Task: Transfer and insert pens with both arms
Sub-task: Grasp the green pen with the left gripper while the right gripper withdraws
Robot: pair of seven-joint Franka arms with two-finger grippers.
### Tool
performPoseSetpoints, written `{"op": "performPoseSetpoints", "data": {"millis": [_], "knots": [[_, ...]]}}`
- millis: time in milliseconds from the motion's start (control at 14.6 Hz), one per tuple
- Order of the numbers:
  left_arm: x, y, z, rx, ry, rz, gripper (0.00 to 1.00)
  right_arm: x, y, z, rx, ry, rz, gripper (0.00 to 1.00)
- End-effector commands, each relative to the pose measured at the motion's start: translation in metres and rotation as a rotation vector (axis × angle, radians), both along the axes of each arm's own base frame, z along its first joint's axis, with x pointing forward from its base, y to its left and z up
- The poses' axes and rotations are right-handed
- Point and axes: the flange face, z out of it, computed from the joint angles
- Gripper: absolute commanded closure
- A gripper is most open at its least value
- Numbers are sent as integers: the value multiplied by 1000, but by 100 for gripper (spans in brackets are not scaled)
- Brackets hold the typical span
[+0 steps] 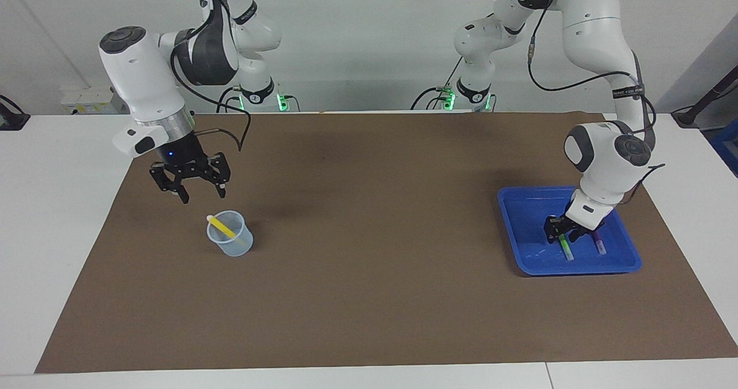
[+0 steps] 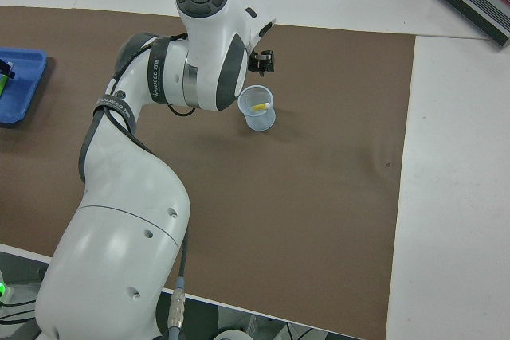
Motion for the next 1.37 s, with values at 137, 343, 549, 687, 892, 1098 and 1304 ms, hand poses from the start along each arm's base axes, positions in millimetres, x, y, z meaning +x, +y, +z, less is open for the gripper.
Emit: {"op": "performPoseSetpoints", "data": {"millis": [137,343,549,687,892,1098,1304], "knots": [[-2,4,0,4,-11,0,34,3,18,8,62,2,-78,17],[-2,4,1,4,-14,0,36,6,31,18,83,6,-125,17],[-3,11,0,5,-14,10,38,3,49,23,100,24,-164,17],[-3,12,0,5,-13,10,39,-2,67,25,112,46,-192,17],[-6,11,-4,5,-6,10,46,-11,89,28,127,76,-237,16],[-5,11,-5,4,-13,10,46,-17,93,28,127,123,-275,12],[-6,12,-6,4,-10,10,45,-19,97,27,127,134,-278,11]]}}
